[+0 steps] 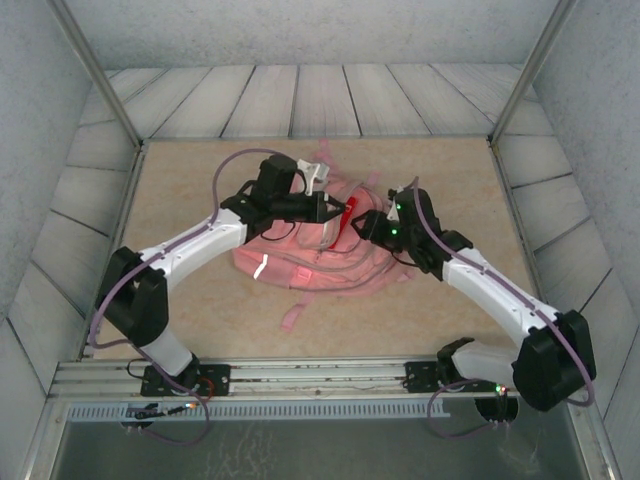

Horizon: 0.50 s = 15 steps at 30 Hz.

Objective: Pack the student bag

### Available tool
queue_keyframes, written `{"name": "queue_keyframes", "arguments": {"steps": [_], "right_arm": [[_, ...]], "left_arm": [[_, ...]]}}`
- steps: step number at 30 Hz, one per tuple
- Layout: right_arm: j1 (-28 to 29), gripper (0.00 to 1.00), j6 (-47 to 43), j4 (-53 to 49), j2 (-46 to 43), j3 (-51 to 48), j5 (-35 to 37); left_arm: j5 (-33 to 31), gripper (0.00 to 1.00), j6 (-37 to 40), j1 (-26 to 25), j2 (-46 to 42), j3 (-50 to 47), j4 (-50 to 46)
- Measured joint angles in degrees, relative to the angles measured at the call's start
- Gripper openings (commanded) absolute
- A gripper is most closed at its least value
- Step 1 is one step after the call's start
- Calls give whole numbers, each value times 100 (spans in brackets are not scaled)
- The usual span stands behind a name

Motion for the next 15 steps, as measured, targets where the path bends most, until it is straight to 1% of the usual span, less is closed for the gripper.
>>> {"name": "queue_keyframes", "arguments": {"steps": [4,6,7,9,12,15], "right_arm": [[-243,51,-286,-385,-319,-57,120],[-343,50,-363,-446,-494,-177,125],[-372,50,-380,-457,-553,-236,122],[-417,49,-407,-466,-651,-385,114],[-422,45,-442,-459,-673,-555,59],[-422,44,-459,-459,-669,-649,-48]], "left_arm": [[13,0,236,-74,299,4,63],[20,0,376,-122,511,28,46],[22,2,444,-157,619,61,28],[15,15,612,-247,861,162,-13],[-7,23,883,-358,1130,334,-63],[-96,37,1165,-444,1250,483,-219]]}}
